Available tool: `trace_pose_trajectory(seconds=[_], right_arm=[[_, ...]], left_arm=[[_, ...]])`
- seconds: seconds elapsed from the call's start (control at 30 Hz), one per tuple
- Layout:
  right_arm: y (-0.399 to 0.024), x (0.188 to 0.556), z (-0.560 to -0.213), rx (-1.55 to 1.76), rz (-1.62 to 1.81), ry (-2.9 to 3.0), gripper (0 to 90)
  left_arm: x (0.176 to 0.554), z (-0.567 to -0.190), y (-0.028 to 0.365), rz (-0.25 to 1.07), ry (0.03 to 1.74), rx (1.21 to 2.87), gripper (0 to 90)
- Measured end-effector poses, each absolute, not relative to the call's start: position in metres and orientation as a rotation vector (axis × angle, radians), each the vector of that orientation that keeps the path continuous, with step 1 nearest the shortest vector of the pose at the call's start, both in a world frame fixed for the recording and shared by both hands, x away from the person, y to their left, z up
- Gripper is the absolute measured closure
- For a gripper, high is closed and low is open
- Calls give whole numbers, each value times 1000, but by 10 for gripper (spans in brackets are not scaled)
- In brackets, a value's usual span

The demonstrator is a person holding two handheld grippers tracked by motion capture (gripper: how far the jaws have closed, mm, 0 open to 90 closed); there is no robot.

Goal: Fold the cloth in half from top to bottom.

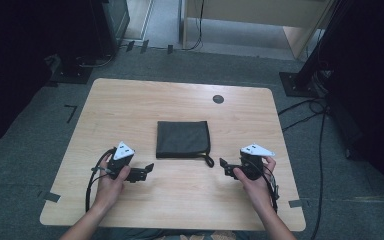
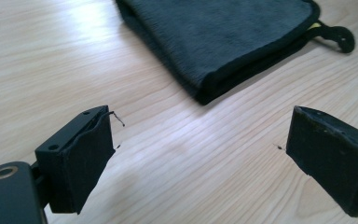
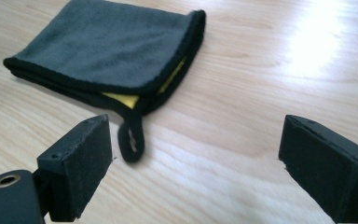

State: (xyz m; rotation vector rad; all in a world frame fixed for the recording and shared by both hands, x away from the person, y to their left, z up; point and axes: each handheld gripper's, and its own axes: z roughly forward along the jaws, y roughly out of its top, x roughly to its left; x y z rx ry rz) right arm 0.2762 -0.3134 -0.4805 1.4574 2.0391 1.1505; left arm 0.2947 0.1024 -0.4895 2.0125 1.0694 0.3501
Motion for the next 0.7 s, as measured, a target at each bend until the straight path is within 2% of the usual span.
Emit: trace_pose_trajectory(seconds=[0.2, 0.7], right_arm=[[-328, 262, -480, 1471, 1138, 2020, 93], [-378, 225, -498, 1568, 1062, 2003, 93]], left_arm=[[289, -492, 130, 343, 1139, 2001, 71], [265, -505, 200, 420, 1295, 1970, 71]])
